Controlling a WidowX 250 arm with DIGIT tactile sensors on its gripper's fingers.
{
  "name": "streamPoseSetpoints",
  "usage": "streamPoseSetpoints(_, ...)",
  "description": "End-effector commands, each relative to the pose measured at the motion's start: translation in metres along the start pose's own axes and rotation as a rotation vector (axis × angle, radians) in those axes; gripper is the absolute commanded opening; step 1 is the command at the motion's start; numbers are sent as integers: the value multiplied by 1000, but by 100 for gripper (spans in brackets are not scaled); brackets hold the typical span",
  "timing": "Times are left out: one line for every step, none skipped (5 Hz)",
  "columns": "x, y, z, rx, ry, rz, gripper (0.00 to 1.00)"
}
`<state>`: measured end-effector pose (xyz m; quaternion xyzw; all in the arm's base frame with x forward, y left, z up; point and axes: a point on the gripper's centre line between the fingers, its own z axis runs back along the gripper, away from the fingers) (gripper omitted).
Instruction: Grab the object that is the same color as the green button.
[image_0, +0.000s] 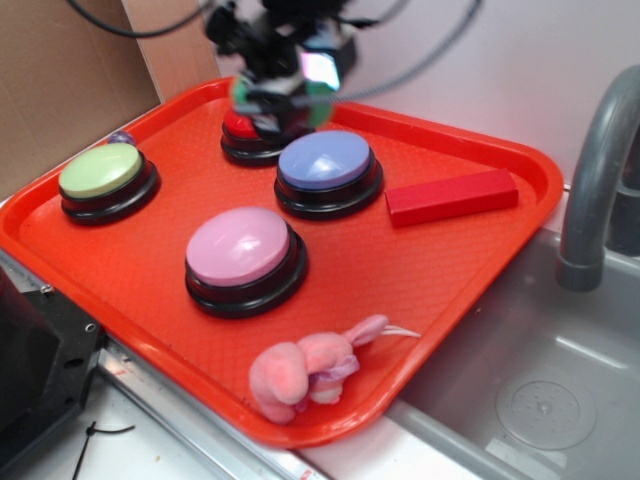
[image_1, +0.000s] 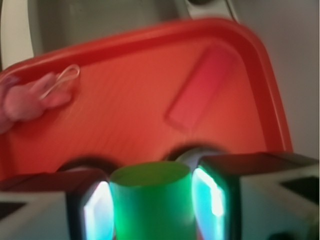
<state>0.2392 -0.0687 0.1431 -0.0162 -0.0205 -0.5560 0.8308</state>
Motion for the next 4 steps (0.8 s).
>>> streamPoseSetpoints(-68, -16, 61, -28, 1, 502, 0)
streamPoseSetpoints(-98, -24, 61, -13, 37, 752, 0)
streamPoseSetpoints(-108, -22, 55, 26, 56, 1002, 0)
streamPoseSetpoints(-104, -18, 50, 9, 103, 1252, 0)
